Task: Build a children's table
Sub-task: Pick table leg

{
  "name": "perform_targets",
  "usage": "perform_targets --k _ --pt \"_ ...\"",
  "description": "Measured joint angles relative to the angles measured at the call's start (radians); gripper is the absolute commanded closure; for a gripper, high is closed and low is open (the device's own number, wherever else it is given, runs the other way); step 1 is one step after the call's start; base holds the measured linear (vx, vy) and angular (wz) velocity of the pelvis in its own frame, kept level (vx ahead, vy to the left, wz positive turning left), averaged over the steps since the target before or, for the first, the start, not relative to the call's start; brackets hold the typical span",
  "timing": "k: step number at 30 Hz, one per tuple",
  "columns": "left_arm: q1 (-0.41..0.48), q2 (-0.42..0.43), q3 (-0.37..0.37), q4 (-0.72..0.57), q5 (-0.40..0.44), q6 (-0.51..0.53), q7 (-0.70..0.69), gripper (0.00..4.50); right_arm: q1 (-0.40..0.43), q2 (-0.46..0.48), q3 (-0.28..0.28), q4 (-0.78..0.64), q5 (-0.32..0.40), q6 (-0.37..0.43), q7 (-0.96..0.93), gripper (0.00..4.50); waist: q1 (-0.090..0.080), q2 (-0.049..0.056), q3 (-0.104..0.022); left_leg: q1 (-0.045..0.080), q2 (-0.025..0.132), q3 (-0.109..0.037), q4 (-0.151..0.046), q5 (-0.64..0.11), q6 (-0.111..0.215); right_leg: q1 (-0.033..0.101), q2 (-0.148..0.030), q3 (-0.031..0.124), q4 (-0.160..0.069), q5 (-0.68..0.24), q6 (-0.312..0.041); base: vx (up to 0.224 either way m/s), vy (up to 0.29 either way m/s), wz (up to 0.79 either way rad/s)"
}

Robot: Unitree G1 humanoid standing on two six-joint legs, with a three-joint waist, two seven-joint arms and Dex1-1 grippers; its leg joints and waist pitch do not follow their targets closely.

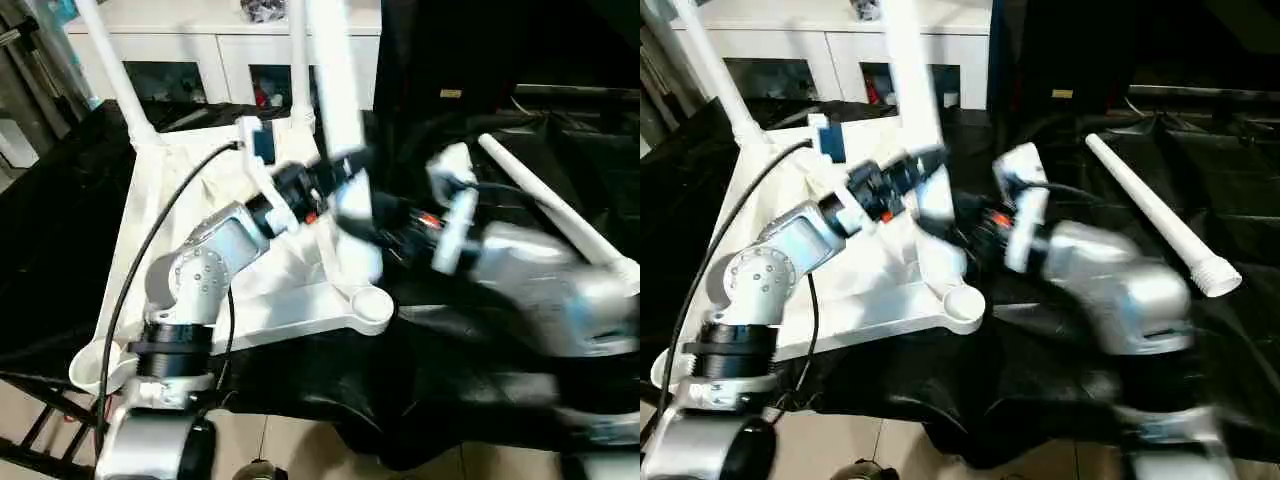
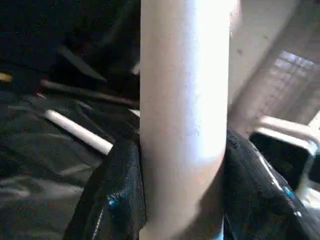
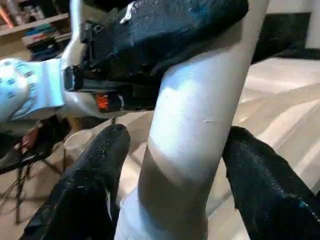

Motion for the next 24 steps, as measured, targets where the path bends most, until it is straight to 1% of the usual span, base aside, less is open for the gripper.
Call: perform_targets --k 2,4,8,9,10,13,14,15,16,21,24 --pt "-0.006 0.02 -0.011 -0.001 -0.037 0.034 -0.07 2.57 0.002 -0.029 0.01 -0.009 0.036 0.028 0.059 1.16 -0.002 0.0 0.0 0.001 0.0 0.0 0.0 0.0 0.0 0.0 0.0 0.0 0.001 0.0 0.0 0.0 0.0 0.0" --pt "-0.015 0.028 -0.021 -0.014 -0.078 0.072 -0.125 2.57 0.001 -0.038 0.017 -0.019 0.068 0.048 0.099 1.16 -0.002 0.0 0.0 0.002 0.0 0.0 0.0 0.0 0.0 0.0 0.0 0.0 0.002 0.0 0.0 0.0 0.0 0.0" --pt "-0.02 0.033 -0.028 -0.052 -0.132 0.116 -0.194 2.57 0.002 -0.06 0.028 -0.024 0.112 0.07 0.164 1.16 0.0 0.0 0.0 0.002 0.0 0.0 0.001 0.0 0.0 0.001 0.0 0.0 0.003 0.0 0.0 0.0 0.0 0.0" --pt "-0.02 0.033 -0.028 -0.052 -0.138 0.119 -0.198 2.57 0.002 -0.064 0.031 -0.027 0.115 0.07 0.173 1.16 0.0 0.0 0.0 0.003 0.0 0.0 0.002 0.0 0.0 0.001 0.0 0.0 0.003 0.0 0.0 0.0 0.0 0.0" --pt "-0.02 0.031 -0.028 -0.052 -0.144 0.125 -0.205 2.57 0.002 -0.066 0.039 -0.03 0.116 0.073 0.185 1.43 0.0 0.0 0.0 0.003 0.0 0.0 0.002 0.0 0.0 0.002 0.0 0.0 0.003 0.0 -0.001 0.0 0.0 0.0" --pt "-0.02 0.03 -0.028 -0.052 -0.152 0.134 -0.209 2.57 0.002 -0.065 0.059 -0.037 0.132 0.087 0.194 1.53 -0.001 0.0 0.0 0.003 0.0 0.0 0.003 0.0 0.0 0.002 0.0 0.0 0.003 0.001 -0.001 0.0 0.0 0.0" --pt "-0.02 0.03 -0.028 -0.052 -0.152 0.134 -0.21 2.57 0.003 -0.064 0.06 -0.037 0.134 0.089 0.195 1.76 -0.001 0.0 0.0 0.003 0.0 0.0 0.003 0.0 0.0 0.002 0.0 0.0 0.003 0.001 -0.001 0.0 0.0 0.0" --pt "-0.02 0.03 -0.028 -0.052 -0.152 0.135 -0.211 2.57 0.003 -0.064 0.06 -0.037 0.134 0.09 0.195 1.76 -0.001 0.0 0.0 0.003 0.0 0.0 0.003 0.0 0.0 0.002 0.0 0.0 0.003 0.001 -0.001 0.0 0.0 0.0" --pt "-0.02 0.032 -0.028 -0.052 -0.152 0.137 -0.213 2.57 0.003 -0.063 0.06 -0.038 0.138 0.091 0.195 1.92 0.0 0.0 0.0 0.003 0.0 0.0 0.003 0.0 0.0 0.002 0.0 0.0 0.003 0.001 -0.001 0.0 0.0 0.0" --pt "-0.02 0.035 -0.028 -0.055 -0.153 0.146 -0.219 2.57 0.005 -0.063 0.06 -0.037 0.141 0.093 0.19 2.13 0.0 0.0 0.0 0.003 0.0 0.0 0.003 0.0 0.0 0.002 0.0 0.0 0.003 0.001 -0.001 0.0 0.0 0.0" --pt "-0.02 0.035 -0.029 -0.055 -0.153 0.153 -0.221 2.57 0.007 -0.06 0.06 -0.037 0.144 0.093 0.183 2.17 0.0 0.0 0.0 0.003 0.0 0.0 0.003 0.0 0.0 0.002 0.0 0.0 0.003 0.001 -0.001 0.0 0.0 0.0"
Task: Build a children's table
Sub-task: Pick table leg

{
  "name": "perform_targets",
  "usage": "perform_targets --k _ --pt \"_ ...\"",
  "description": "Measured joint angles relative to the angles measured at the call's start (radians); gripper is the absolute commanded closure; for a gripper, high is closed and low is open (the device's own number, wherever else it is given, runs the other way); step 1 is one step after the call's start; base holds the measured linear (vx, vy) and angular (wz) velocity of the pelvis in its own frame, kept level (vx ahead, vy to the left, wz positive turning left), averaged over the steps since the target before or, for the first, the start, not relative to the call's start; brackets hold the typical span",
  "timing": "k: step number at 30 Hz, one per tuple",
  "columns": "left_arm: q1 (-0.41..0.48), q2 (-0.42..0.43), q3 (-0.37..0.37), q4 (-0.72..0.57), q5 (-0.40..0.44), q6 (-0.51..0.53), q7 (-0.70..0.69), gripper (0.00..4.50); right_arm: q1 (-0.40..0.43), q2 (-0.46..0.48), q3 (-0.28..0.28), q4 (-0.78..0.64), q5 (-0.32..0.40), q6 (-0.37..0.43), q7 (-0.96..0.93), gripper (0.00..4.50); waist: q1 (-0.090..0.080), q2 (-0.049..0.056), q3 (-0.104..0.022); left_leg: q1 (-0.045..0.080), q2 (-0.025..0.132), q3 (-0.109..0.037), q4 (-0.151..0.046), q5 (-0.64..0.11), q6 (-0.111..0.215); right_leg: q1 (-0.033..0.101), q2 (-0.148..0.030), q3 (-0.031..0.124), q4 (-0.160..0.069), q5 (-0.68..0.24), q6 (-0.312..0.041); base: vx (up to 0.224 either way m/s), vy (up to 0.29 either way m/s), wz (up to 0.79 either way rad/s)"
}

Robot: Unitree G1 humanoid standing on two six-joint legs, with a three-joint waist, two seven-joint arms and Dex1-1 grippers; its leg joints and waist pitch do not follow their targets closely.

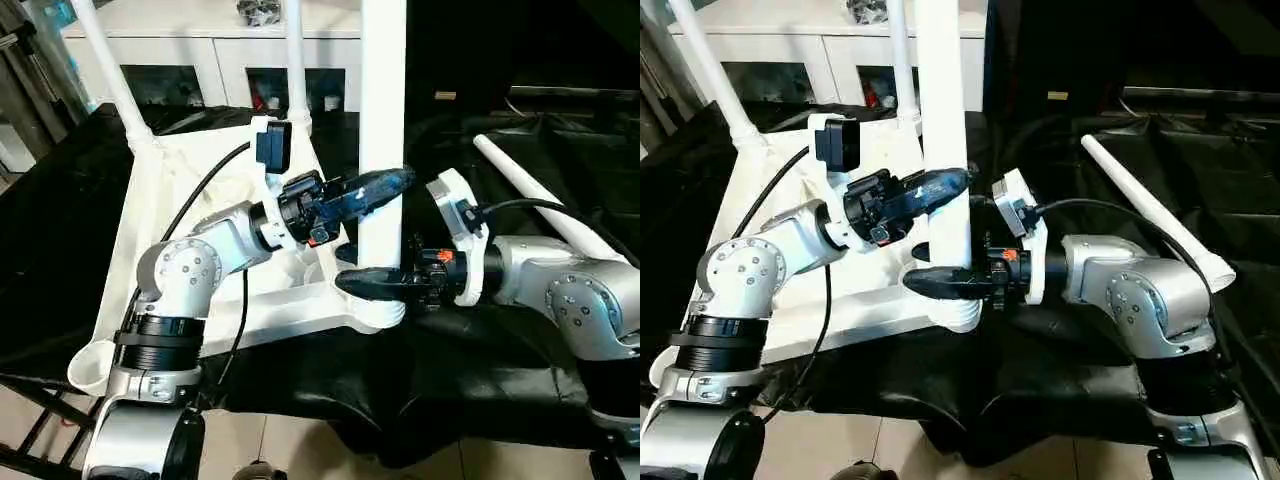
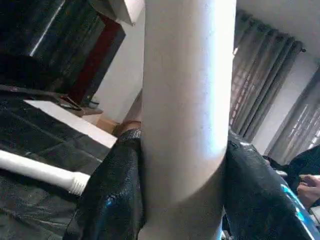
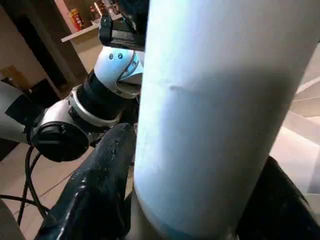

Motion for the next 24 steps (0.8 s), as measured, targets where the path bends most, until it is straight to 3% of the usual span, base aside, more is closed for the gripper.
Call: perform_targets --k 2,3,5,10,13,17,21,24 --pt "0.0 -0.003 0.0 0.0 0.0 0.002 0.004 2.57 0.0 0.004 -0.003 0.002 0.005 0.0 -0.011 2.24 0.0 0.0 0.0 0.0 0.0 0.0 0.0 0.0 0.0 0.0 0.0 0.0 0.0 0.0 0.0 0.0 0.0 0.0" --pt "0.0 -0.004 0.001 0.0 0.0 0.002 0.007 2.01 0.0 0.007 -0.003 0.002 0.006 0.0 -0.015 2.29 0.0 0.0 0.0 0.0 0.0 0.0 0.0 0.0 0.0 0.0 0.0 0.0 0.0 0.0 0.0 0.0 0.0 0.0" --pt "0.0 -0.009 0.005 0.0 -0.002 0.001 0.017 1.87 0.001 0.02 -0.004 0.002 0.0 -0.008 -0.041 2.32 -0.001 0.0 0.0 0.0 0.0 0.0 0.0 0.0 0.0 0.0 0.0 0.0 0.0 0.0 0.0 0.0 0.0 0.0" --pt "-0.005 -0.055 0.028 -0.008 0.071 -0.12 0.162 1.52 0.0 0.102 0.011 0.032 -0.113 -0.071 -0.201 2.51 -0.003 0.0 0.0 0.001 0.0 0.0 0.0 0.0 0.0 0.0 0.0 0.0 0.0 0.0 0.0 0.0 0.0 0.0" --pt "-0.035 -0.097 0.032 0.013 0.175 -0.2 0.329 1.52 -0.011 0.138 0.011 0.07 -0.169 -0.082 -0.312 2.52 -0.001 0.0 0.0 0.0 0.0 0.0 0.0 0.0 0.0 0.001 0.0 0.0 0.0 0.0 0.0 0.0 0.0 0.0" --pt "-0.082 -0.128 0.068 0.04 0.222 -0.224 0.501 1.52 -0.018 0.166 0.015 0.073 -0.207 -0.092 -0.392 2.52 -0.002 0.0 0.0 -0.001 0.0 0.0 0.0 0.0 0.0 0.0 0.0 0.0 -0.001 0.0 0.001 0.0 0.0 0.0" --pt "-0.089 -0.14 0.058 0.046 0.296 -0.269 0.597 1.52 -0.018 0.195 0.015 0.073 -0.239 -0.092 -0.447 2.53 -0.002 -0.001 0.0 -0.002 0.0 0.0 -0.001 0.0 0.0 0.0 0.0 0.0 -0.002 0.0 0.001 0.0 0.0 0.0" --pt "-0.089 -0.163 0.044 0.038 0.344 -0.293 0.66 1.87 -0.018 0.214 0.013 0.074 -0.247 -0.092 -0.485 2.53 -0.002 -0.001 0.0 -0.003 0.0 0.0 -0.001 0.0 0.0 -0.001 0.0 0.0 -0.002 0.0 0.001 0.0 0.0 0.0"
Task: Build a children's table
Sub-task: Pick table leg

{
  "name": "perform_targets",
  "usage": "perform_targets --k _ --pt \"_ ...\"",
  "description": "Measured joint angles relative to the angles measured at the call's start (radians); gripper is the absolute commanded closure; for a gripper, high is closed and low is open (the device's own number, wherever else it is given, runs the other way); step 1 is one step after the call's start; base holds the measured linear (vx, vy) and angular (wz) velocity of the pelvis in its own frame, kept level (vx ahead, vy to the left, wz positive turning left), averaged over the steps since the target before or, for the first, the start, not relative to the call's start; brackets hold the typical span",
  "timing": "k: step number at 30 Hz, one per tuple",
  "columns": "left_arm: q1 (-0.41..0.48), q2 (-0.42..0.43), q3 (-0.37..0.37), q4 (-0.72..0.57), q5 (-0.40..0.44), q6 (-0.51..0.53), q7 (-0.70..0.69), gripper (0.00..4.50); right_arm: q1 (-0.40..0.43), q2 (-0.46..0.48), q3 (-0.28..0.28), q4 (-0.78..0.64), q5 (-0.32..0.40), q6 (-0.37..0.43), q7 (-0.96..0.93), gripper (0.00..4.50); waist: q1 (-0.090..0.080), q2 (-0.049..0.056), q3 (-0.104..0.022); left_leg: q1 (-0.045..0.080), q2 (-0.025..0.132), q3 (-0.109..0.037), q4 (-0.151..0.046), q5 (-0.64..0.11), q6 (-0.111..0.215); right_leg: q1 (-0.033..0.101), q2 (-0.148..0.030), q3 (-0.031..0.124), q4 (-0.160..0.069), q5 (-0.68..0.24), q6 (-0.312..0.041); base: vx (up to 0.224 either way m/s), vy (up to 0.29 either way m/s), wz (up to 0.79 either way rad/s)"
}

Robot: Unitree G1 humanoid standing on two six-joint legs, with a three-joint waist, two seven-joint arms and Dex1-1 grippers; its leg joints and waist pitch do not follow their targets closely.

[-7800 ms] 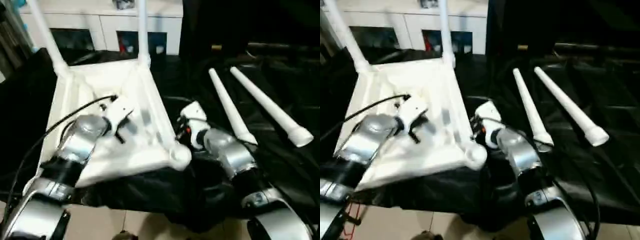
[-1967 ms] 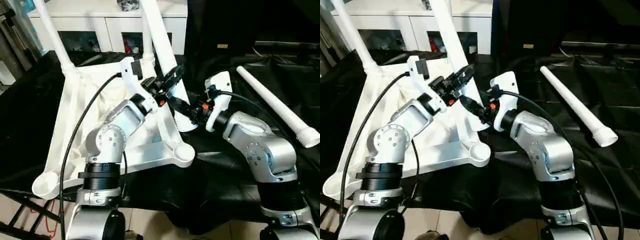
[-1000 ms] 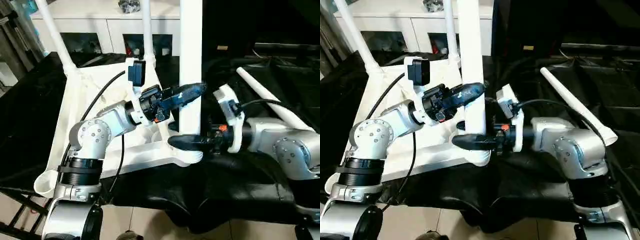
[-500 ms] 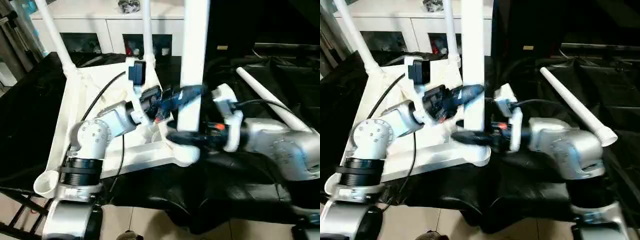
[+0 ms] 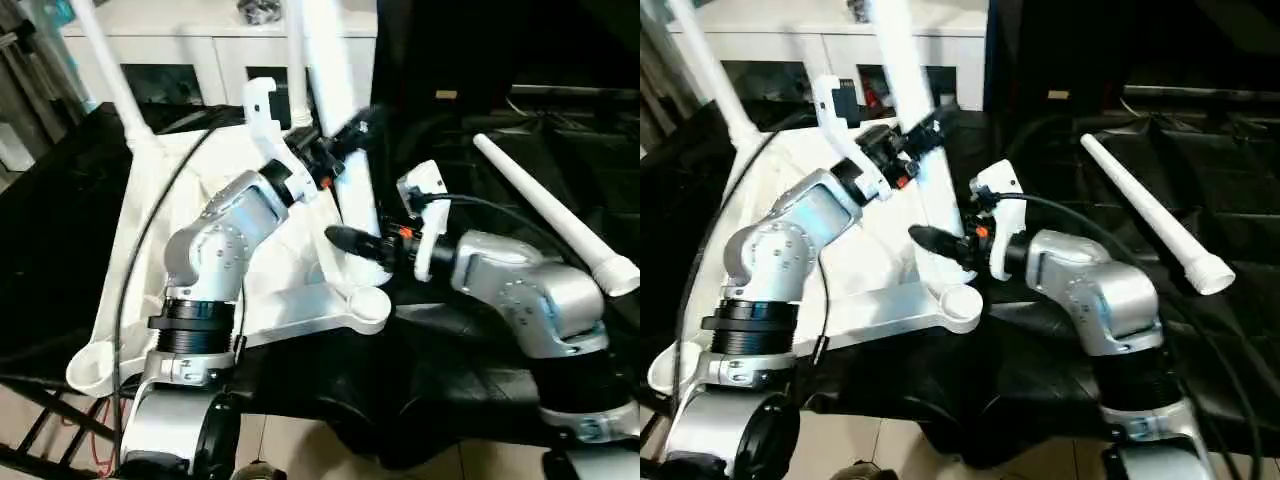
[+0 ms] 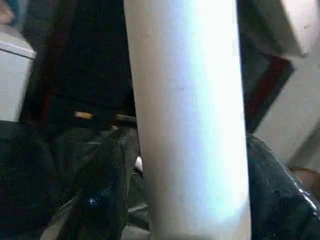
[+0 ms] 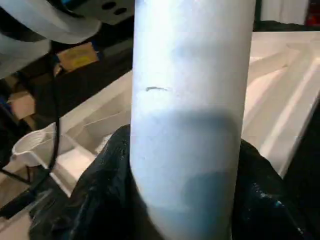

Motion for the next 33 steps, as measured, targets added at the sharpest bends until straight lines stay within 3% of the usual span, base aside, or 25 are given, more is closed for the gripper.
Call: perform_targets --k 9,10,14,17,21,28,33 --pt "0.0 -0.063 0.028 0.0 -0.009 -0.012 0.096 2.38 0.0 0.019 -0.015 0.007 -0.009 0.004 -0.038 2.53 0.0 0.0 0.0 0.0 0.0 0.0 0.0 0.0 0.0 0.0 0.0 0.0 0.0 0.0 0.0 0.0 0.0 0.0" --pt "0.0 -0.063 0.031 0.001 -0.012 -0.011 0.095 2.57 0.0 0.021 -0.016 0.006 -0.01 0.004 -0.041 1.98 0.0 0.0 0.0 0.0 0.0 0.0 0.0 0.0 0.0 0.0 0.0 0.0 0.0 0.0 0.0 0.0 0.0 0.0" --pt "0.002 -0.06 0.04 0.002 -0.031 0.001 0.077 2.63 -0.003 0.023 -0.029 0.004 0.01 0.011 -0.033 1.68 -0.001 0.0 0.0 0.0 0.0 0.0 0.0 0.0 0.0 0.0 0.0 0.0 0.0 0.0 0.0 0.0 0.0 0.0" --pt "0.013 -0.029 0.043 0.002 -0.074 0.032 -0.003 2.64 -0.015 -0.009 -0.062 0.003 0.075 0.054 0.029 1.49 0.0 0.0 0.0 0.0 0.0 0.0 0.0 0.0 0.0 0.0 0.0 0.0 0.0 0.0 0.0 0.0 0.0 0.0" --pt "0.04 0.044 0.006 -0.001 -0.135 0.095 -0.194 2.64 -0.015 -0.093 -0.061 0.003 0.137 0.08 0.184 1.09 0.005 0.0 0.0 0.0 0.0 0.0 0.001 0.0 0.0 0.0 0.0 0.0 0.0 0.0 0.0 0.0 0.0 0.0" --pt "0.05 0.123 -0.038 -0.022 -0.243 0.168 -0.495 2.64 0.023 -0.219 -0.014 -0.012 0.181 0.082 0.419 1.07 0.004 0.0 0.0 0.0 0.0 0.0 0.001 0.0 0.0 0.0 0.0 0.0 0.001 0.0 0.0 0.0 0.0 0.0" --pt "0.049 0.12 -0.027 -0.039 -0.313 0.207 -0.551 2.64 0.025 -0.227 -0.005 -0.014 0.209 0.089 0.461 1.35 0.002 0.0 0.0 0.002 0.0 0.0 0.001 0.0 0.0 0.001 0.0 0.0 0.003 0.0 0.0 0.0 0.0 0.0"
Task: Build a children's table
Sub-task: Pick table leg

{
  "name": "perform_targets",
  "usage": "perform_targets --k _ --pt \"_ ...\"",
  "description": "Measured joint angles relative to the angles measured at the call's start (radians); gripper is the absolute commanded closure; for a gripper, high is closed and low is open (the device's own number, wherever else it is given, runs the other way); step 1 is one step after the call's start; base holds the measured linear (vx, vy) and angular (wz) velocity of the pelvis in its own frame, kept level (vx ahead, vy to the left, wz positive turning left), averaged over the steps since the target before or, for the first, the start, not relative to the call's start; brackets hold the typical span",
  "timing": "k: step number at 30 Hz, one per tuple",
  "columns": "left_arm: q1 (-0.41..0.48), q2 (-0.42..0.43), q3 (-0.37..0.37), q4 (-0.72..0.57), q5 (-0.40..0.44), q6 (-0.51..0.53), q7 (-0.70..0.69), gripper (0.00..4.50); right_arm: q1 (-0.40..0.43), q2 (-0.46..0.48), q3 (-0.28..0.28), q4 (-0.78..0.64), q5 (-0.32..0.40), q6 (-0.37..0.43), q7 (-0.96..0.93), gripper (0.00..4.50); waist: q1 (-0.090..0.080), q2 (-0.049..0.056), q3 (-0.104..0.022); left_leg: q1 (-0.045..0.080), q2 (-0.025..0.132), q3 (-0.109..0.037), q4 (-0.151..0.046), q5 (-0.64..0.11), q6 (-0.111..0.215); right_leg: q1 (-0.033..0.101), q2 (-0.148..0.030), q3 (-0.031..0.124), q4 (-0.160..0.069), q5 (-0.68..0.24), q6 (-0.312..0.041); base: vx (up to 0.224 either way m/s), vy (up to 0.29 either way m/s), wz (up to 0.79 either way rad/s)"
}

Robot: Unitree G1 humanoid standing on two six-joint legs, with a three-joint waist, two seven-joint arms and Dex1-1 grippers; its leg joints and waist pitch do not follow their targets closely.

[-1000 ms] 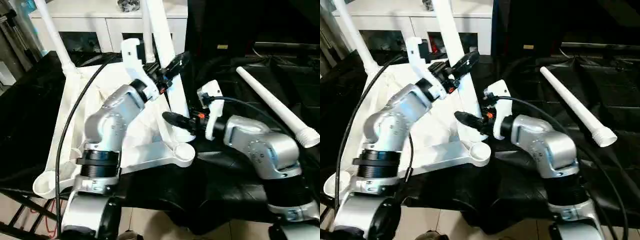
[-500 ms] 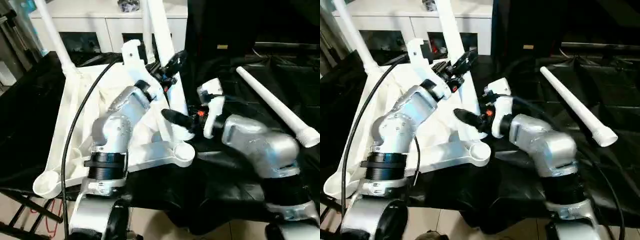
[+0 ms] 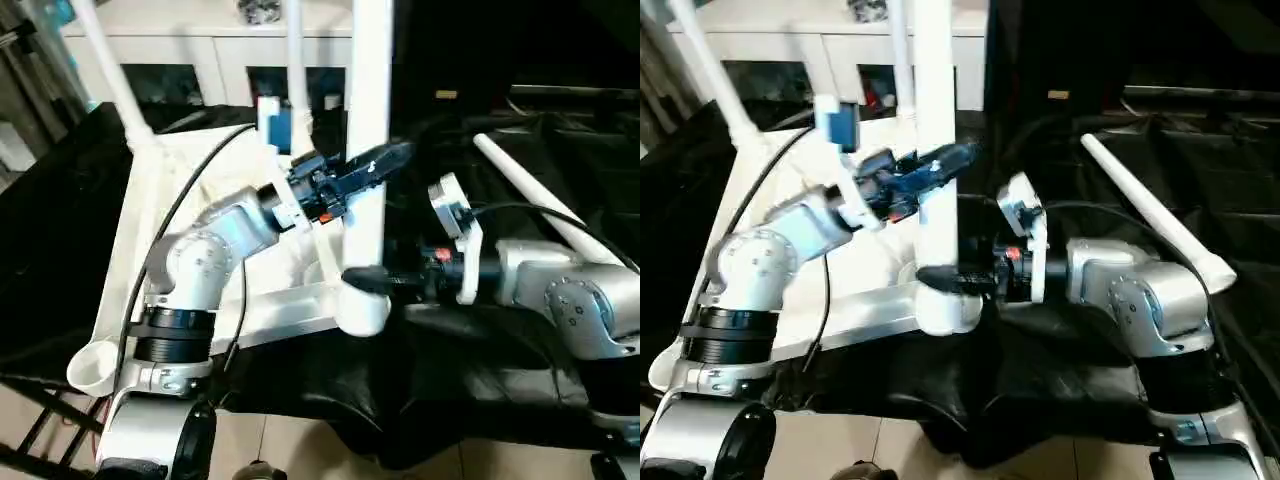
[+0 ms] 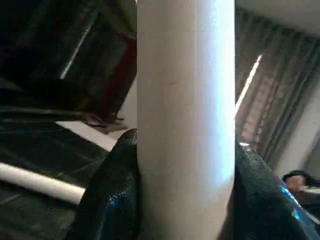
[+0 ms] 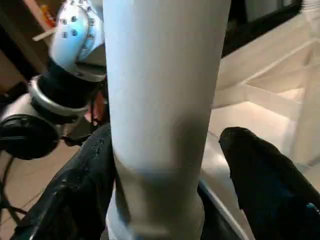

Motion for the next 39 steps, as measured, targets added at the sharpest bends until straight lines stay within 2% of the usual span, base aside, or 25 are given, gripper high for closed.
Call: perform_targets --k 13,19,21,24,25,29,34,36,39 --pt "0.0 0.003 0.016 0.0 -0.018 0.017 -0.021 2.65 0.001 0.024 0.015 -0.006 0.015 0.0 0.01 2.47 0.0 0.0 0.0 0.0 0.0 0.0 0.001 0.0 0.0 0.001 0.0 0.0 -0.001 0.0 0.0 0.0 0.0 0.0" --pt "0.0 0.004 0.022 0.0 -0.018 0.019 -0.021 2.65 0.002 0.031 0.014 -0.007 0.015 0.0 0.003 2.6 0.0 0.0 0.0 0.0 0.0 0.0 0.001 0.0 0.0 0.001 0.0 0.0 0.0 0.0 0.0 0.0 0.0 0.0" --pt "0.0 0.003 0.026 0.0 -0.018 0.019 -0.015 2.09 0.002 0.034 0.012 -0.008 0.016 0.0 -0.002 2.6 0.0 0.0 0.0 0.0 0.0 0.0 0.001 0.0 0.0 0.001 0.0 0.0 0.0 0.0 0.0 0.0 0.0 0.0" --pt "0.0 -0.023 0.042 0.002 -0.018 -0.004 0.031 1.88 0.002 0.053 0.007 -0.007 0.003 -0.011 -0.05 2.6 0.0 0.0 0.0 0.0 0.0 0.0 0.001 0.0 0.0 0.001 0.0 0.0 0.0 0.0 0.0 0.0 0.0 0.0" --pt "0.0 -0.028 0.045 0.002 -0.018 -0.01 0.041 1.61 0.002 0.057 0.007 -0.007 0.0 -0.012 -0.063 2.61 0.0 0.0 0.0 0.0 0.0 0.0 0.001 0.0 0.0 0.001 0.0 0.0 0.0 0.0 0.0 0.0 0.0 0.0" --pt "-0.002 -0.04 0.027 -0.012 0.096 -0.106 0.172 1.49 0.0 0.102 -0.003 0.011 -0.038 -0.027 -0.15 2.61 -0.001 0.0 0.0 0.0 0.0 0.0 0.001 0.0 0.0 0.001 0.0 0.0 0.0 0.0 0.0 0.0 0.0 0.0" --pt "-0.013 -0.071 0.013 -0.03 0.21 -0.141 0.352 1.49 -0.015 0.143 -0.014 0.044 -0.071 -0.029 -0.245 2.61 -0.002 0.0 0.0 0.0 0.0 0.0 0.001 0.0 0.0 0.001 0.0 0.0 -0.001 0.0 0.0 0.0 0.0 0.0" --pt "-0.013 -0.073 0.011 -0.032 0.225 -0.151 0.383 1.77 -0.017 0.145 -0.014 0.044 -0.077 -0.029 -0.259 2.61 -0.002 0.0 0.0 0.0 0.0 0.0 0.001 0.0 0.0 0.001 0.0 0.0 -0.001 0.0 0.0 0.0 0.0 0.0" --pt "-0.015 -0.073 -0.013 -0.036 0.269 -0.178 0.421 1.87 -0.018 0.147 -0.015 0.05 -0.081 -0.028 -0.278 2.61 -0.001 -0.001 0.0 -0.001 0.0 0.0 0.001 0.0 0.0 0.0 0.0 0.0 -0.001 0.0 0.0 0.0 0.0 0.0"
